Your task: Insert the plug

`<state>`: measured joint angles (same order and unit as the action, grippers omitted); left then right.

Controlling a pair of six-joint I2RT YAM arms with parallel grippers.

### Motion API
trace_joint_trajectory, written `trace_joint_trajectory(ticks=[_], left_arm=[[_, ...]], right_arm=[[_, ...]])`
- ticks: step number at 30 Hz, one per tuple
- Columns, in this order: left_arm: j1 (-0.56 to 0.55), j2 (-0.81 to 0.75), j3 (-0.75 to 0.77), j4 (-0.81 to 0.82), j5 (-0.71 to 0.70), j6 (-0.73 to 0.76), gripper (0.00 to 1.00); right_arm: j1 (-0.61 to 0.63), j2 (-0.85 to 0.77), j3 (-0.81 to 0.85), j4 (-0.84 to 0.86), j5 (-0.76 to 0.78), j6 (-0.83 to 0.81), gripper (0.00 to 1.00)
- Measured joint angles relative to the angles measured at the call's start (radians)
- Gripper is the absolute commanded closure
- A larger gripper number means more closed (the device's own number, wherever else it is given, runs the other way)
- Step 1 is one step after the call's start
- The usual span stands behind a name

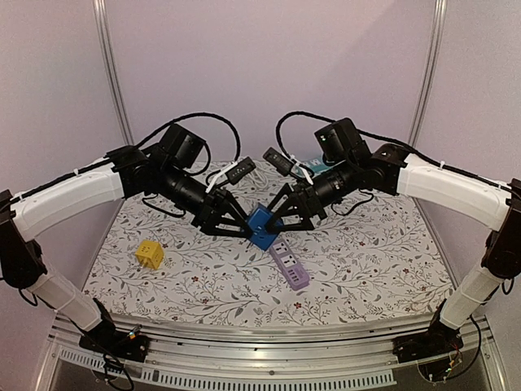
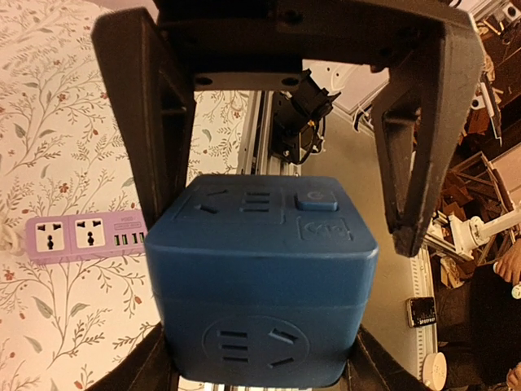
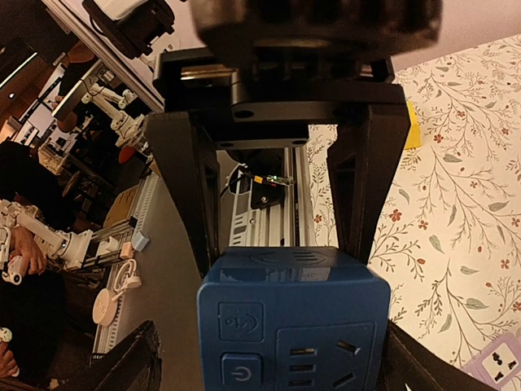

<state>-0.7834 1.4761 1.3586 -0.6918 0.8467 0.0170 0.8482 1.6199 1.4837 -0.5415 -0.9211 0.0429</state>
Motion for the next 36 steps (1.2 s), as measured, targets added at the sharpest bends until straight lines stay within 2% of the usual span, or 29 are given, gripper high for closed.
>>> trace_joint_trajectory(ticks=[7, 13, 14, 16, 18, 20, 21, 30, 36], left_arm=[[-0.005, 0.005, 0.005, -0.001, 0.014, -0.007, 0.78], [-0.009, 0.007, 0.010, -0.001, -0.002, -0.006, 0.75], [-0.009, 0.008, 0.010, -0.001, -0.003, -0.006, 0.71], [-0.010, 0.011, 0.012, -0.002, -0.005, -0.006, 0.53], [-0.011, 0.014, 0.014, -0.002, -0.006, -0.007, 0.41], [-0.011, 0.017, 0.015, -0.002, -0.013, -0.008, 0.03], [-0.011, 0.017, 0.015, -0.001, -0.018, -0.009, 0.01], [-0.005, 0.014, 0.014, 0.054, -0.105, -0.037, 0.01], [0.020, -0.047, -0.046, 0.097, -0.146, -0.069, 0.01]], right_arm=[[0.006, 0.005, 0.000, 0.037, -0.002, 0.006, 0.39], [0.001, 0.007, -0.004, 0.040, -0.002, 0.019, 0.63], [0.001, 0.007, -0.004, 0.039, -0.002, 0.018, 0.65], [0.001, 0.007, -0.005, 0.037, -0.002, 0.015, 0.66], [0.000, 0.007, -0.005, 0.033, -0.002, 0.013, 0.67], [-0.002, 0.007, -0.006, 0.032, -0.001, 0.012, 0.68], [-0.002, 0.007, -0.006, 0.033, 0.001, 0.012, 0.68], [0.014, -0.007, -0.099, 0.080, 0.119, 0.033, 0.70], [0.014, -0.048, -0.143, 0.116, 0.241, 0.067, 0.71]])
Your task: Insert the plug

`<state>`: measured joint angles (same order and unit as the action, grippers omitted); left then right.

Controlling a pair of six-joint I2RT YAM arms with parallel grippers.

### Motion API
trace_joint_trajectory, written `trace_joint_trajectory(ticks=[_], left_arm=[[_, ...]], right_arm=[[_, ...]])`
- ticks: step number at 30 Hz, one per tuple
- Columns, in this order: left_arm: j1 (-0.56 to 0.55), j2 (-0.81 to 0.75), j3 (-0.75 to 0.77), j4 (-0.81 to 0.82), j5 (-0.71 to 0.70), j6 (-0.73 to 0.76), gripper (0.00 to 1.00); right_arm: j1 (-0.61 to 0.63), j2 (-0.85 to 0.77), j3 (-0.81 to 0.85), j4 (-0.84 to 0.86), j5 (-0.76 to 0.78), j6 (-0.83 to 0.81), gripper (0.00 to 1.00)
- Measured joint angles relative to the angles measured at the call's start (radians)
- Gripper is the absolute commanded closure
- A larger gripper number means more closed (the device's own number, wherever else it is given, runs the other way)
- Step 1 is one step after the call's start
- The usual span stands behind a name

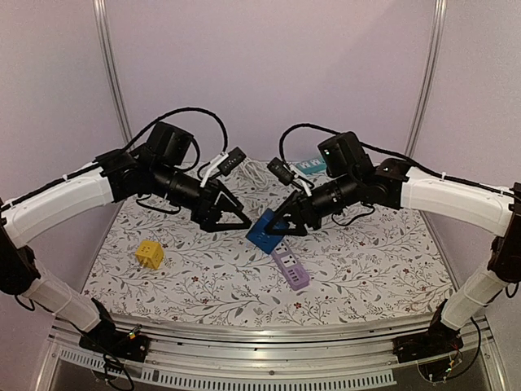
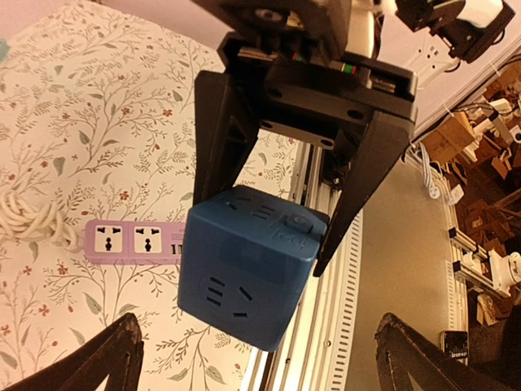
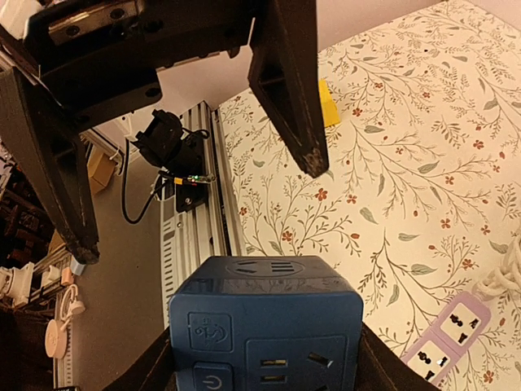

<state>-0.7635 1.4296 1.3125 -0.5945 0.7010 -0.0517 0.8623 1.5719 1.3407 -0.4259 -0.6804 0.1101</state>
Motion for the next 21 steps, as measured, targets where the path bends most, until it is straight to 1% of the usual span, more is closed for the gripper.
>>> trace_joint_trajectory(ticks=[3, 7, 10, 11, 13, 14, 21], left_arm=[[0.023, -0.060, -0.033, 0.016, -0.040, -0.013, 0.01], [0.039, -0.149, -0.063, 0.030, -0.140, -0.021, 0.01], [0.041, -0.215, -0.079, 0.037, -0.237, -0.025, 0.01], [0.042, -0.241, -0.089, 0.039, -0.278, -0.028, 0.00], [0.042, -0.285, -0.116, 0.051, -0.348, -0.035, 0.01], [0.043, -0.309, -0.133, 0.057, -0.383, -0.040, 0.01], [0.047, -0.460, -0.246, 0.080, -0.640, -0.093, 0.00]], right_arm=[[0.000, -0.014, -0.002, 0.019, 0.064, 0.021, 0.70], [0.001, -0.029, -0.016, 0.037, 0.146, 0.049, 0.75], [0.006, -0.042, -0.026, 0.039, 0.236, 0.066, 0.80], [0.009, -0.045, -0.026, 0.038, 0.267, 0.072, 0.83], [0.015, -0.053, -0.026, 0.041, 0.323, 0.087, 0.96], [0.017, -0.056, -0.026, 0.043, 0.351, 0.096, 1.00], [0.035, -0.061, -0.021, 0.038, 0.540, 0.206, 1.00]])
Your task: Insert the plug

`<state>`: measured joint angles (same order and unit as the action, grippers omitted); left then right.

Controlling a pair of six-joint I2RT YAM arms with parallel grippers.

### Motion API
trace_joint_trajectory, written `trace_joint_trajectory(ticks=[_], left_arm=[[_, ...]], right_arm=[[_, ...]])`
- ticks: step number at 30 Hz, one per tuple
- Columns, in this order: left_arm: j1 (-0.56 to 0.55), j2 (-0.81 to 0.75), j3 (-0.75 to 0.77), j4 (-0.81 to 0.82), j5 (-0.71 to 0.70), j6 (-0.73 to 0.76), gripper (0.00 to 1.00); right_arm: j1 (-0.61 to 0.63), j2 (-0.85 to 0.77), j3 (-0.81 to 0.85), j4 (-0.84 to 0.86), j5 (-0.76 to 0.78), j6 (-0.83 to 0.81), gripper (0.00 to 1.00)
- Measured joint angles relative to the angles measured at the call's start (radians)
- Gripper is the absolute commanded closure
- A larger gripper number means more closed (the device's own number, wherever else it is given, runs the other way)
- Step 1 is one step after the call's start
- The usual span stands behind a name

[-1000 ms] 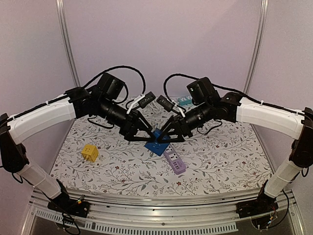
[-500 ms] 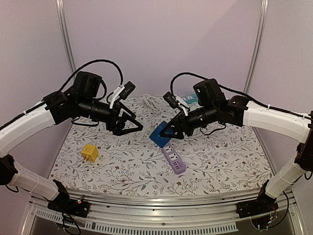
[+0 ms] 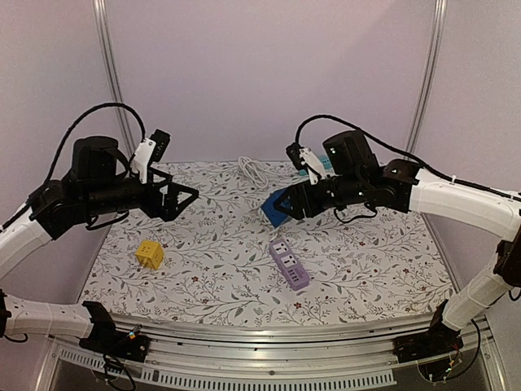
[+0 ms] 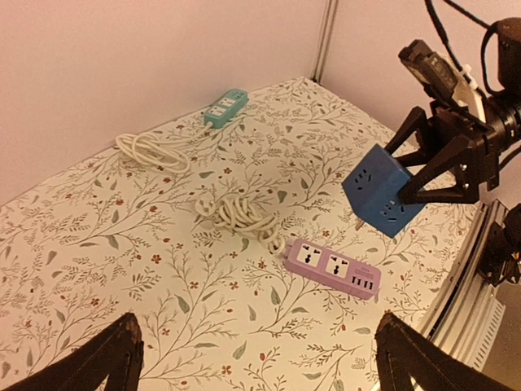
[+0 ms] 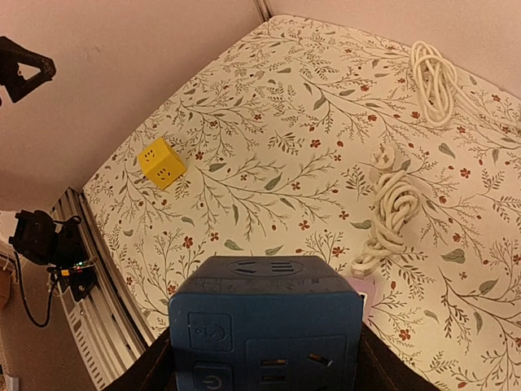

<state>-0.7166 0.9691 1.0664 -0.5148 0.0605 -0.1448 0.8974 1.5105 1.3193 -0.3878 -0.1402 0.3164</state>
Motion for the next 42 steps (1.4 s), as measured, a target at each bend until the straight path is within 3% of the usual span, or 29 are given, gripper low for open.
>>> trace_joint_trajectory(ticks=[10, 21, 27, 36, 42], left_arm=[[0.005, -0.148, -0.095, -0.018, -0.358, -0.055, 0.00], [0.008, -0.335, -0.263, -0.040, -0.395, -0.077, 0.01], [0.009, -0.436, -0.346, -0.048, -0.354, -0.081, 0.01], [0.009, -0.476, -0.363, -0.050, -0.341, -0.072, 0.01], [0.009, -0.517, -0.364, -0.050, -0.344, -0.070, 0.01]], right_arm=[[0.052, 0.094, 0.211, -0.155, 0.240, 0.155, 1.00], [0.058, 0.372, 0.499, -0.409, 0.320, 0.298, 1.00], [0.058, 0.449, 0.501, -0.495, 0.306, 0.326, 1.00], [0.023, 0.447, 0.331, -0.419, 0.161, 0.310, 1.00], [-0.013, 0.445, 0.308, -0.399, 0.129, 0.275, 1.00]])
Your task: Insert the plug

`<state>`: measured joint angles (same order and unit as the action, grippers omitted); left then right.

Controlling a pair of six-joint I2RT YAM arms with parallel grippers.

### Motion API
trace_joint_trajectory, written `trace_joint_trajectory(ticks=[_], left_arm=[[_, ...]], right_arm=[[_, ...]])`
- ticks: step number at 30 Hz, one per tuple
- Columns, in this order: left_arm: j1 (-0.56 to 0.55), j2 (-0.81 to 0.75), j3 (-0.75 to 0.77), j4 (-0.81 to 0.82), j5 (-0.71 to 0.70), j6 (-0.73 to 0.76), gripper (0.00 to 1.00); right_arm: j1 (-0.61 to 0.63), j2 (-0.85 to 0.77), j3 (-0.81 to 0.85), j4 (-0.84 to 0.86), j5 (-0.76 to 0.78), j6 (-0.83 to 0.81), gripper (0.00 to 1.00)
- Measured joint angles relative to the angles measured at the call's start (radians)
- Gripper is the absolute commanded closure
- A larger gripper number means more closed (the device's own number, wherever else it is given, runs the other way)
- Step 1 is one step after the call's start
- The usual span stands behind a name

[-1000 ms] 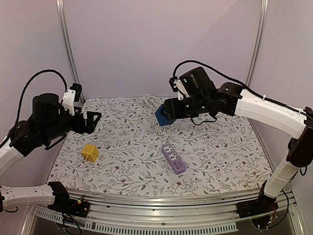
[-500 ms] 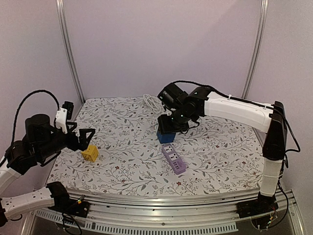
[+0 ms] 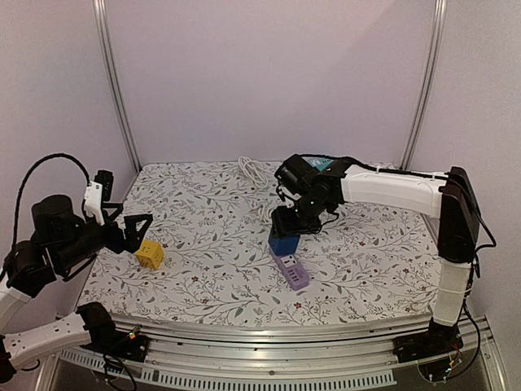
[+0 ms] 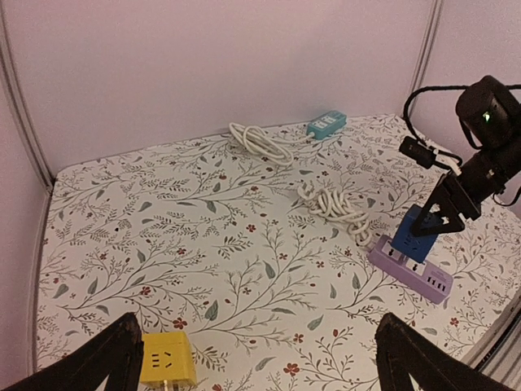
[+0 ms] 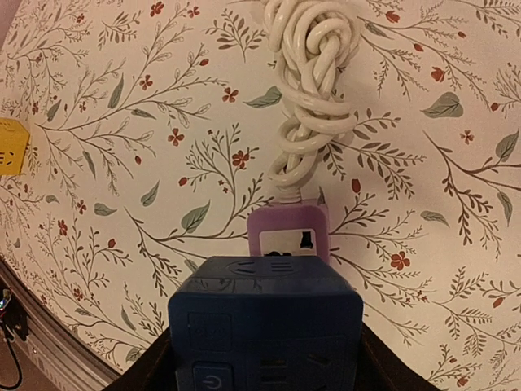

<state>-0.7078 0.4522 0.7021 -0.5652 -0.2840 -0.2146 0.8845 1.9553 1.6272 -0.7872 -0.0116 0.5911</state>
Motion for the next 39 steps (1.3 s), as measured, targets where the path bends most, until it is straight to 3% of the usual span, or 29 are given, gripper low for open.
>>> trace_joint_trajectory(ticks=[39], left_arm=[[0.000, -0.009, -0.011, 0.000, -0.006, 0.000, 0.01]], right_arm=[[-0.046, 0.001, -0.014, 0.082, -0.002, -0.054, 1.00]])
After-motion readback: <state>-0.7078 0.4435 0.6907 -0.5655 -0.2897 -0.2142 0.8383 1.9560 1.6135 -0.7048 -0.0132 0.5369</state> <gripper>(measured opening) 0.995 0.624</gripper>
